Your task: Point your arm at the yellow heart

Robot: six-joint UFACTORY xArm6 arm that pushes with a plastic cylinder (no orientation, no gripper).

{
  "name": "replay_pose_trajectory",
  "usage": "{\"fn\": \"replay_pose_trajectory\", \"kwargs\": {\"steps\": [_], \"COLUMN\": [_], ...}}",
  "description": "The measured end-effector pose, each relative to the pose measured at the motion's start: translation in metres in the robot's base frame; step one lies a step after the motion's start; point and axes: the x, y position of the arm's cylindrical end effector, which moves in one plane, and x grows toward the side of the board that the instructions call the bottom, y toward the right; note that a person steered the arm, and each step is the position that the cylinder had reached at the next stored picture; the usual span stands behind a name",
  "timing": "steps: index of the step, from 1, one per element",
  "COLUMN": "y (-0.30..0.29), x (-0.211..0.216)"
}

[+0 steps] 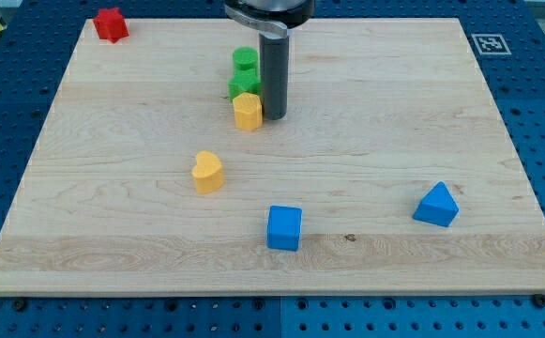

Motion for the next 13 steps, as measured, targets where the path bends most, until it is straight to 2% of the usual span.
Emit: {"fn": "replay_pose_trajectory", "kwargs": {"steps": [2, 4, 9, 13], "y": [0.034, 0.034, 0.028, 0.015], "x": [0.0, 0.02, 0.028, 0.054]}}
